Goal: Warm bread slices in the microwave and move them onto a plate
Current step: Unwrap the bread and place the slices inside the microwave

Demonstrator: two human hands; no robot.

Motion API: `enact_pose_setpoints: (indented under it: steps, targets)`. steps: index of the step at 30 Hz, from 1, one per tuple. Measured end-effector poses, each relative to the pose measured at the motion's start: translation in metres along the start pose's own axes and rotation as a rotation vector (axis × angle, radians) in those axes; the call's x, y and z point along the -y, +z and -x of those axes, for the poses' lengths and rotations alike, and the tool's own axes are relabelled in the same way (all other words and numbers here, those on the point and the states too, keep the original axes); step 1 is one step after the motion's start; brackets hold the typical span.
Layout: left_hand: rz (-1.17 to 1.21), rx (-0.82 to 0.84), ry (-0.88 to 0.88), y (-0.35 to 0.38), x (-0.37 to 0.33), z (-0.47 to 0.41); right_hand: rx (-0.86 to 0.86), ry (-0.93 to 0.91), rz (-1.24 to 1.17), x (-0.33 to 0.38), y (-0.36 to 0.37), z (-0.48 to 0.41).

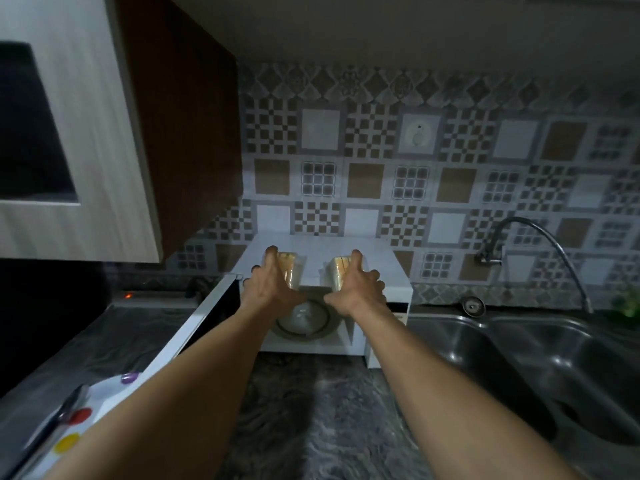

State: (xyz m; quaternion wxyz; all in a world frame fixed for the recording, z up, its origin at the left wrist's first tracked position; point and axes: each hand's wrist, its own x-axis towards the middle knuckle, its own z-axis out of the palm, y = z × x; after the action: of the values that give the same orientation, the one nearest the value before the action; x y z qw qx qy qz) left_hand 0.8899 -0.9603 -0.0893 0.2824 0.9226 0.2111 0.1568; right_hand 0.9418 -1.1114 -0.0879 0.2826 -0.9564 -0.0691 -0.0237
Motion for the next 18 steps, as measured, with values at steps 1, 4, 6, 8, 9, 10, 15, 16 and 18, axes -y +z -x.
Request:
enact_pose_setpoints:
  steps: [1, 4, 6, 8, 9, 10, 15, 16, 18]
  targets:
    - [-0.001, -0.003, -0.001, 0.0, 0.002, 0.011, 0.004, 0.004, -0.001, -0.003, 0.0, 0.01]
    - [0.0, -0.026, 0.024, 0.005, 0.011, 0.04, 0.005, 0.01, 0.001, -0.012, 0.005, 0.036]
    - [0.011, -0.006, 0.012, 0.012, 0.018, 0.055, 0.019, 0.017, 0.001, -0.019, 0.012, 0.049]
    - [0.004, 0.019, -0.02, 0.021, 0.026, 0.067, 0.047, 0.032, 0.003, -0.029, 0.021, 0.06]
    - [0.003, 0.02, -0.038, 0.027, 0.03, 0.071, 0.056, 0.037, 0.004, -0.033, 0.026, 0.064]
    - [0.008, 0.02, -0.051, 0.032, 0.034, 0.074, 0.069, 0.039, 0.01, -0.037, 0.031, 0.068]
    - [0.004, 0.064, -0.098, 0.064, 0.052, 0.083, 0.141, 0.053, 0.006, -0.067, 0.064, 0.078]
    - [0.001, 0.061, -0.101, 0.072, 0.056, 0.085, 0.153, 0.053, 0.015, -0.074, 0.071, 0.079]
    - [-0.013, 0.049, -0.102, 0.088, 0.065, 0.088, 0.179, 0.051, 0.027, -0.087, 0.088, 0.078]
